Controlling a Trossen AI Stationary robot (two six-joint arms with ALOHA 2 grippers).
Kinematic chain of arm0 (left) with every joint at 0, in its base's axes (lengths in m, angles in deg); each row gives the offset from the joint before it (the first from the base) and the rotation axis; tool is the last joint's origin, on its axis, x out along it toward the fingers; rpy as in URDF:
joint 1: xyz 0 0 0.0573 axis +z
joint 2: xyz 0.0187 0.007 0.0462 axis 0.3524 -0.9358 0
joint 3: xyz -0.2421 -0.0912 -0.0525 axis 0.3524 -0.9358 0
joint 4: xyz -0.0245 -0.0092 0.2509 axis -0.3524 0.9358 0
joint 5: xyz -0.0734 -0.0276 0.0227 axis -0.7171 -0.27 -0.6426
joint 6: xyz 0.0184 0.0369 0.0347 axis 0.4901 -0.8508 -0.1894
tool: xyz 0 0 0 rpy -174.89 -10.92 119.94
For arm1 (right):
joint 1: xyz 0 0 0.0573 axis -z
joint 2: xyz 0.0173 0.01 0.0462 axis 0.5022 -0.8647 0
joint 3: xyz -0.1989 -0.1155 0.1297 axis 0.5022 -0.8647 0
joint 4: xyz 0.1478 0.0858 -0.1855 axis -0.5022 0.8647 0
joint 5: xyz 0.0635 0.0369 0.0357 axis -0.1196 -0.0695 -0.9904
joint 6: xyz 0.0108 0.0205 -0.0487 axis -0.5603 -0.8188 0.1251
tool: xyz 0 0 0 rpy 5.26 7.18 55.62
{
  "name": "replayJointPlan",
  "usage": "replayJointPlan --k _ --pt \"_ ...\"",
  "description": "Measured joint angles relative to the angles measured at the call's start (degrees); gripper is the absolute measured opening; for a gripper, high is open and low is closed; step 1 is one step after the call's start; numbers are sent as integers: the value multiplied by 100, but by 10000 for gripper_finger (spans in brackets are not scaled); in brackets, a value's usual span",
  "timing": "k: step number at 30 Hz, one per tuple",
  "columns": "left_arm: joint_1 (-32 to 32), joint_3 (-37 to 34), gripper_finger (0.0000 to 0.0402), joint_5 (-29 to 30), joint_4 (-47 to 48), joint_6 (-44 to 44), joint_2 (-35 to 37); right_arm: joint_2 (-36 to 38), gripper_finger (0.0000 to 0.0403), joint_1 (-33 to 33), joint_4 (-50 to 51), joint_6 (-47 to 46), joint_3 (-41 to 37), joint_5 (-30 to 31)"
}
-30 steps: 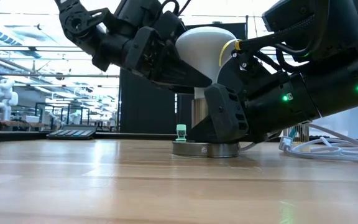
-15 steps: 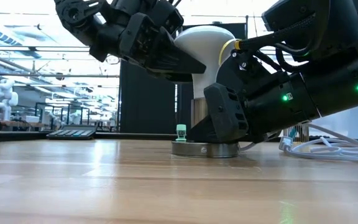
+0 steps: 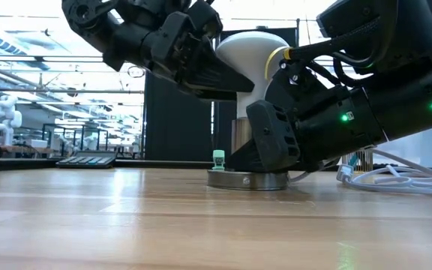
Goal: Screw lightbulb
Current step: Remove the white lightbulb from the silver lamp
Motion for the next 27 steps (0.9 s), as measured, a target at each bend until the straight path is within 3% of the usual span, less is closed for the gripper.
replayJointPlan --k 19,27 --pt "-1039 0 185 2899 -104 1520 -123 2 183 50 -2 11 0 -29" --pt "-1431 22 185 3948 -895 2152 -665 4 183 72 -11 38 0 -30"
